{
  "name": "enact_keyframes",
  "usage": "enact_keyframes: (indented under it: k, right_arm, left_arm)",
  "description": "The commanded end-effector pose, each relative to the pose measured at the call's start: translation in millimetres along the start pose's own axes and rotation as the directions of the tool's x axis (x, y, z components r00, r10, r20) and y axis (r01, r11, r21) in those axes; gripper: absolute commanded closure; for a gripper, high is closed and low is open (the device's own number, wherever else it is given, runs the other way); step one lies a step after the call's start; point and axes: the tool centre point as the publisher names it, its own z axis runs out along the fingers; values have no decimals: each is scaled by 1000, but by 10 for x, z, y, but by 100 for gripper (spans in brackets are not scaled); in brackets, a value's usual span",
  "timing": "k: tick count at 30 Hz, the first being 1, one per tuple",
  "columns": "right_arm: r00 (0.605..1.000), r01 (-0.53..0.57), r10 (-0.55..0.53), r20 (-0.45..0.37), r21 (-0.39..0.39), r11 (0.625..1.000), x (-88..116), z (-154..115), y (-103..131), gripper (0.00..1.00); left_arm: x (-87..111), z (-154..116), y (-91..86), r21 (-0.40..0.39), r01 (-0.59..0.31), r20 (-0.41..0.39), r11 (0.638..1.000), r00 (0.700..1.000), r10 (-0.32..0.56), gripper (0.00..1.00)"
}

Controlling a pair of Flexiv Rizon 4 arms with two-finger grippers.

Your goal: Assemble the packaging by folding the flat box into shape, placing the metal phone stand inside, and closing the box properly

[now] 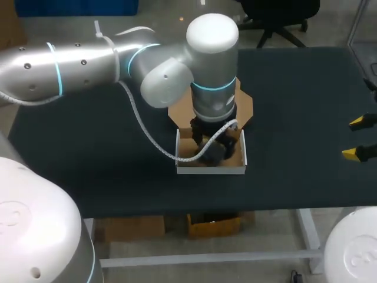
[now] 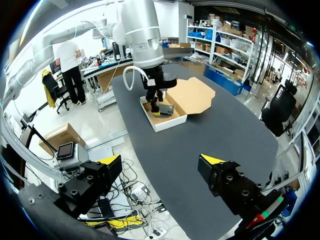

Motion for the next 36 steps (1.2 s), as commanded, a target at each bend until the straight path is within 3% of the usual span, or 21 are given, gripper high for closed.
enact_keyframes:
  k: [1,10,15,22,36]
  right_arm:
    - [1000,1,-1,0,-3,1000,7,-13,-4,0]
    - [1000,1,-1,0,-3,1000,7,-13,-4,0]
    - [1000,1,-1,0,-3,1000,7,-13,-4,0]
    - [1000,1,-1,0,-3,1000,7,-13,-4,0]
    - [1000,1,-1,0,-3,1000,7,-13,-4,0]
  left_arm:
    - [126,-46,23,-8,35,72,999,997,-34,0]
    - [138,18,-60,-6,182,8,983,983,-182,0]
    - [90,24,-86,-18,282,-30,959,959,-283,0]
    - [65,12,-60,-43,378,-22,925,925,-379,0]
    - [46,4,-26,-55,377,-23,925,925,-378,0]
